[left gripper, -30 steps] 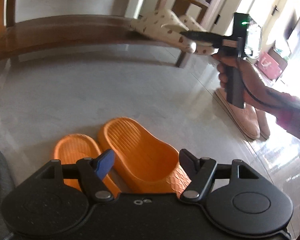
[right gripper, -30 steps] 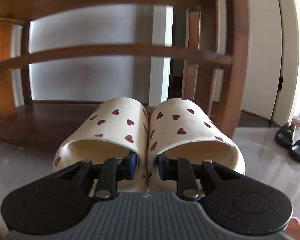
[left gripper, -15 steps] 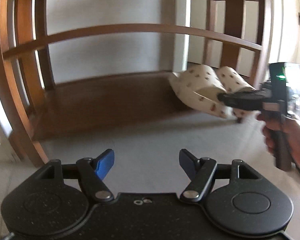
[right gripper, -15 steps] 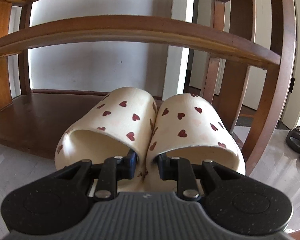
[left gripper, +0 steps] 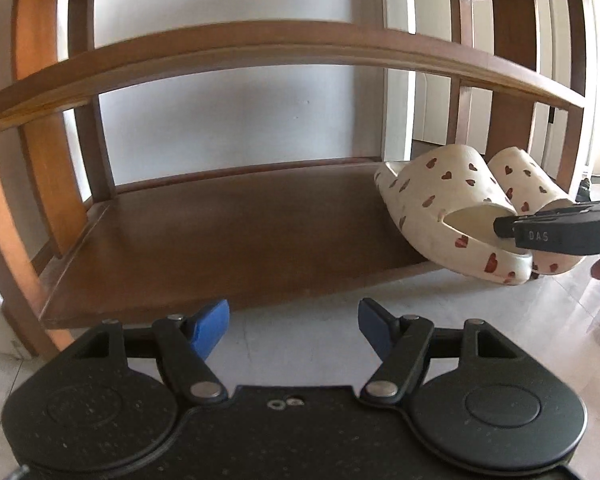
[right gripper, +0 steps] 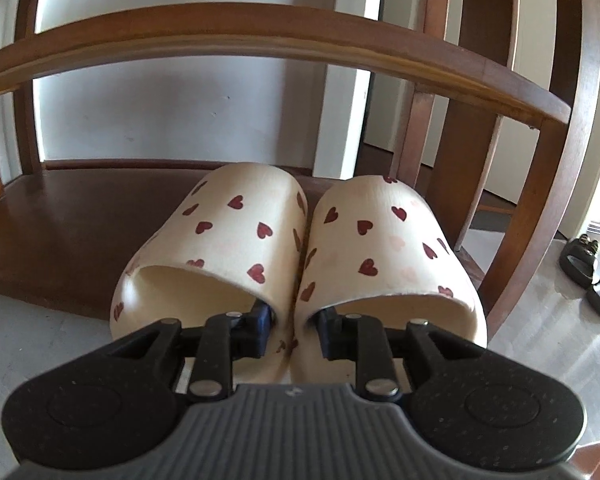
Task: Organize scattered shoes
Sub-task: 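Lift the white slides with the right gripper onto the wooden shelf, then open the right gripper to release the white slides and withdraw, then move the right gripper to the orange slides and grasp both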
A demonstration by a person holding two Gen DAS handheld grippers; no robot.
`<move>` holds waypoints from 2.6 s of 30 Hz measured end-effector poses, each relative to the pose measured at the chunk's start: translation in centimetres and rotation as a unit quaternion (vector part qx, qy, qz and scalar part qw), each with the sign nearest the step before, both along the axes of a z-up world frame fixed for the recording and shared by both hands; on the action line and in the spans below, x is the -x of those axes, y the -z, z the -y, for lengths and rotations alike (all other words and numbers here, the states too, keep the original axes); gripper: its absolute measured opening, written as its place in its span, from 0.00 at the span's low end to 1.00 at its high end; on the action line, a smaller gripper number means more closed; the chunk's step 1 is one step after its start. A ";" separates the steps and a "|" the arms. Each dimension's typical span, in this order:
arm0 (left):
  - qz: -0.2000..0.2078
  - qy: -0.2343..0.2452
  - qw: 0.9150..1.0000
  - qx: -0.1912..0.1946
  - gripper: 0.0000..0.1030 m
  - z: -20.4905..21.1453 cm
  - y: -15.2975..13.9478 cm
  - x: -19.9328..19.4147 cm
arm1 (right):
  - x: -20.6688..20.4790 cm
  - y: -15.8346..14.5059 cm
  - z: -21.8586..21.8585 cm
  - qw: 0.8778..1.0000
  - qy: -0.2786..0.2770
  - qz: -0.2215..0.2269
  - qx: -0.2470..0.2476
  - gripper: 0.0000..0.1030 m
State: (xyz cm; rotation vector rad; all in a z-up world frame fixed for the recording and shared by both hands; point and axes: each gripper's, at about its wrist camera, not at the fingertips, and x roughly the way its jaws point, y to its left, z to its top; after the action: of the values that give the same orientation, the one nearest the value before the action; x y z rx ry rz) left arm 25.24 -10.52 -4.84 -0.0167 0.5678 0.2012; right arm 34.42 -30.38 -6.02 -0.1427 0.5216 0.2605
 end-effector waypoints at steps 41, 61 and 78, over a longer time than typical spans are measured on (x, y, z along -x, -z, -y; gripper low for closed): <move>-0.045 -0.056 0.997 -0.035 0.69 -1.4 0.7 -4.1 | 3.1 -0.4 3.3 0.997 0.011 0.023 -0.078 0.49; -0.051 -0.057 0.996 -0.036 0.69 -4.2 0.1 1.5 | 17.8 1.0 -3.1 0.889 -0.303 -0.343 0.007 0.36; -0.058 -0.059 0.996 -0.017 0.69 -5.8 -0.3 4.6 | 18.8 3.4 -8.8 0.849 -0.304 -0.412 0.133 0.23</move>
State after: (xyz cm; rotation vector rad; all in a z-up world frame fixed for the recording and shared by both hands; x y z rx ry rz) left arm 20.68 -4.75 -4.51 -0.0056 0.6794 0.3276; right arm 15.65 -21.54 -9.38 -0.4804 1.3765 0.8918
